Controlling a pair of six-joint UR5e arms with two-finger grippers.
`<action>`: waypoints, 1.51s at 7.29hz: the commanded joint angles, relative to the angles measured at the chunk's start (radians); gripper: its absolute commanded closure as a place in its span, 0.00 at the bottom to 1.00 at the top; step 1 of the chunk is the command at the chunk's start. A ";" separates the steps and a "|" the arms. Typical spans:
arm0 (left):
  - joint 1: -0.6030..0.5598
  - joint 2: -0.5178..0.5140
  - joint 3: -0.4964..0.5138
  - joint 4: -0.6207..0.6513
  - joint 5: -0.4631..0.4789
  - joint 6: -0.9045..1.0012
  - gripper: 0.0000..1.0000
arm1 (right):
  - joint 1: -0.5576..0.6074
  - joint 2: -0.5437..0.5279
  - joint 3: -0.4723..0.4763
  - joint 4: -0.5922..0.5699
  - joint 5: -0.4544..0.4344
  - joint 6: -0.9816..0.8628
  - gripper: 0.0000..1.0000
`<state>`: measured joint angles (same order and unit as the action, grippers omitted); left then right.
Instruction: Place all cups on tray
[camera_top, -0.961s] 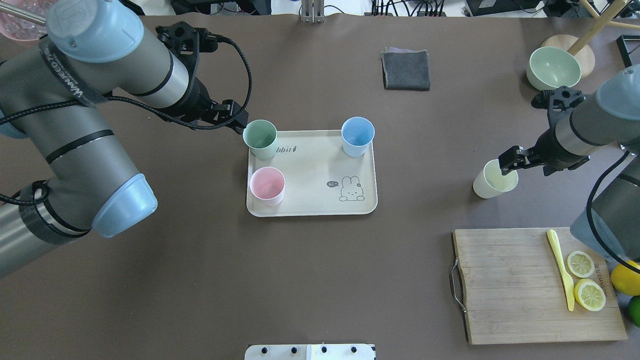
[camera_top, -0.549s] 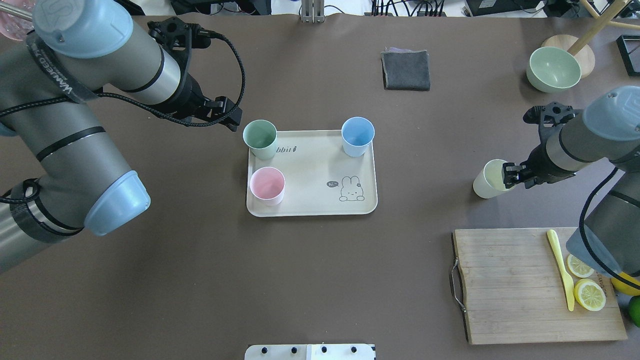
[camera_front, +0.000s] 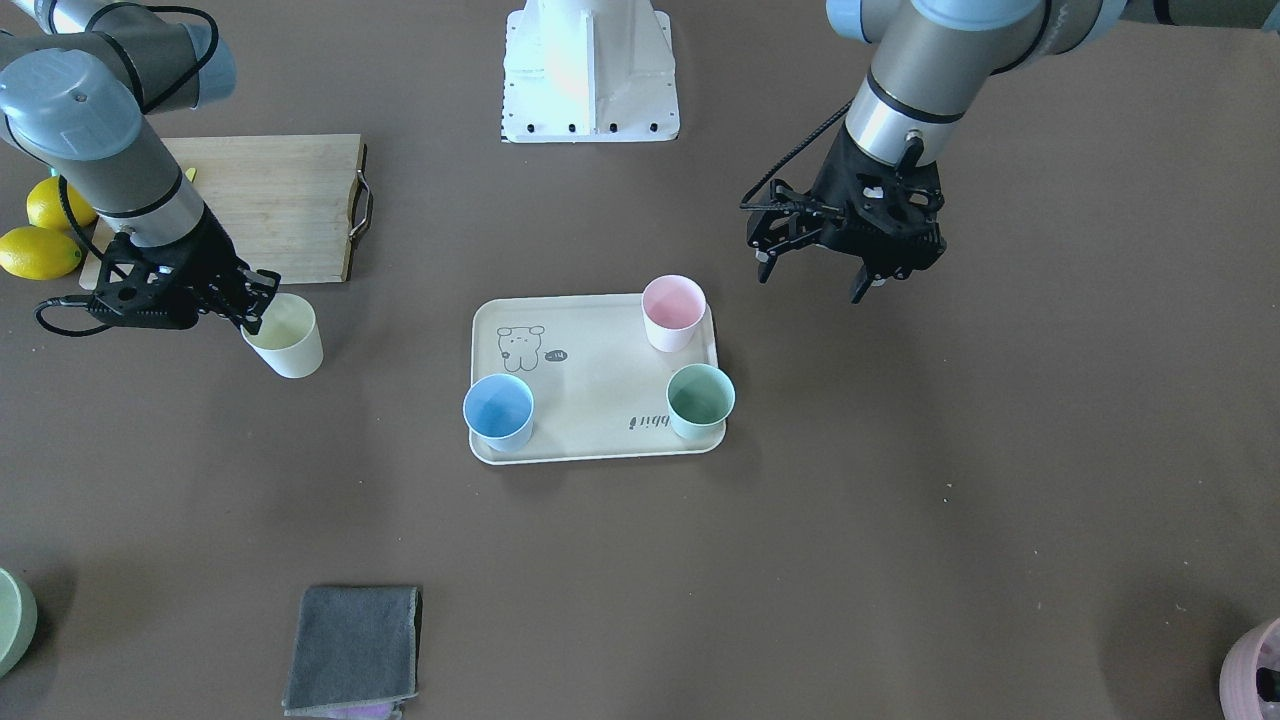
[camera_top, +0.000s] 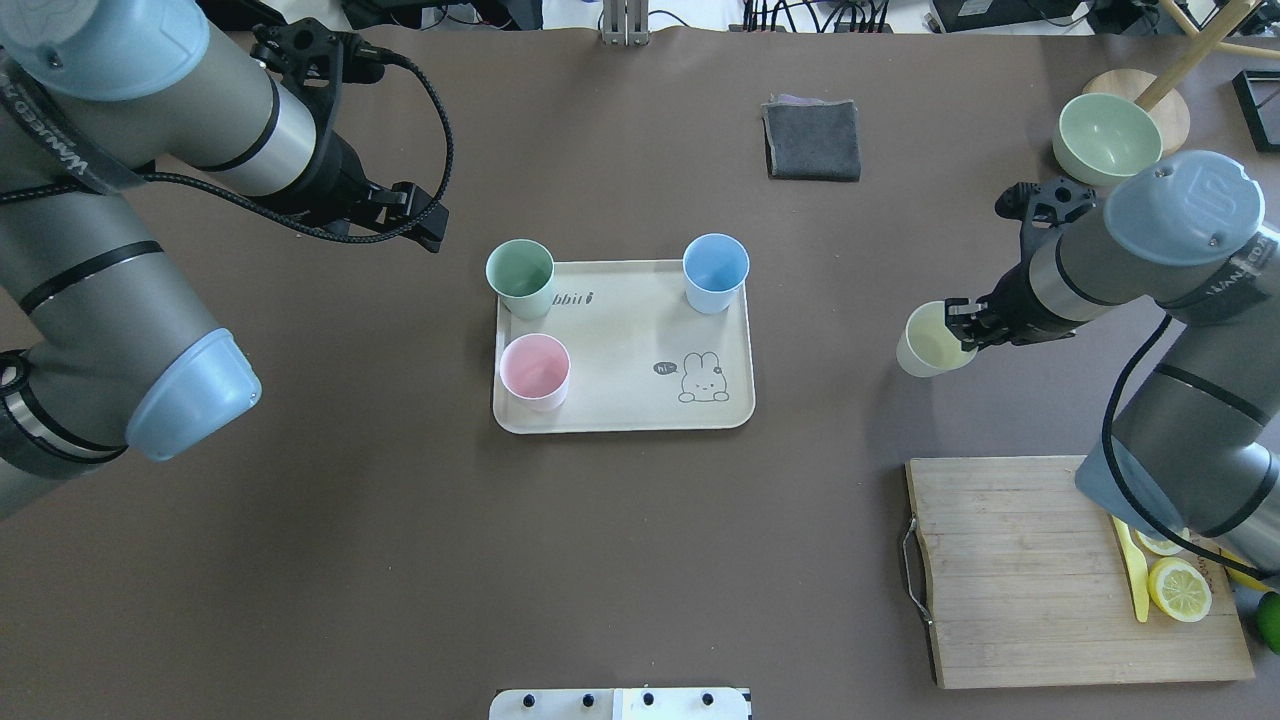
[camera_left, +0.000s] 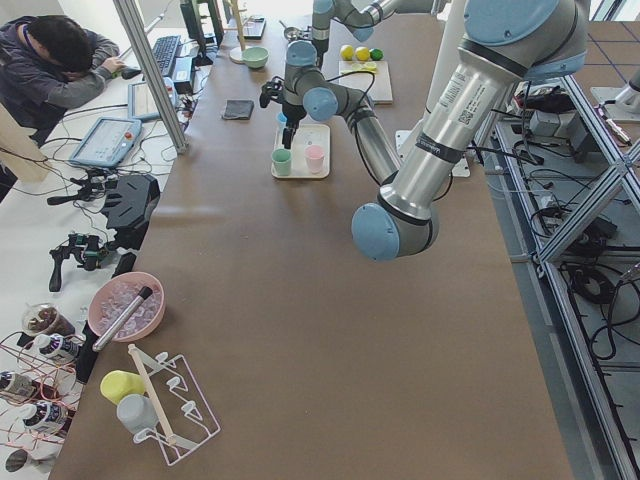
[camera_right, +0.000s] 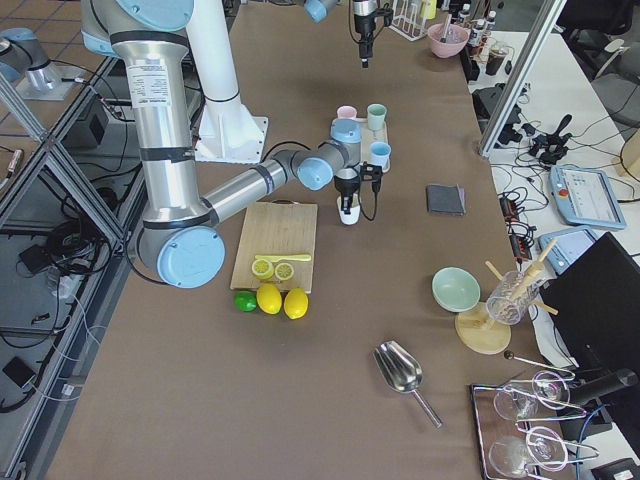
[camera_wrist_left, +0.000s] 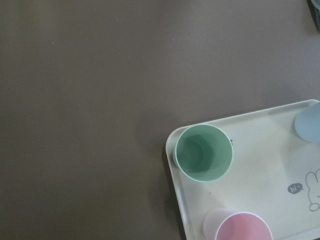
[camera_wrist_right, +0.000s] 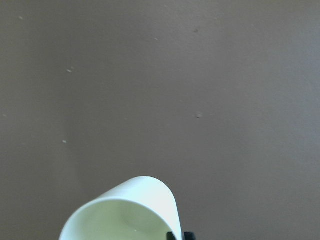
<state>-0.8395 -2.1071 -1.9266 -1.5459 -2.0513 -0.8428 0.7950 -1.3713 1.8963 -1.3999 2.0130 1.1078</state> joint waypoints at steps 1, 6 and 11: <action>-0.047 0.050 0.004 -0.002 -0.020 0.083 0.02 | -0.023 0.165 0.009 -0.107 0.000 0.136 1.00; -0.220 0.160 0.077 -0.013 -0.050 0.365 0.02 | -0.247 0.321 -0.055 -0.163 -0.149 0.314 1.00; -0.291 0.234 0.081 -0.010 -0.055 0.483 0.02 | -0.167 0.325 -0.042 -0.145 -0.136 0.264 0.00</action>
<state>-1.0888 -1.9120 -1.8481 -1.5571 -2.1027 -0.4425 0.5839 -1.0454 1.8454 -1.5449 1.8502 1.3982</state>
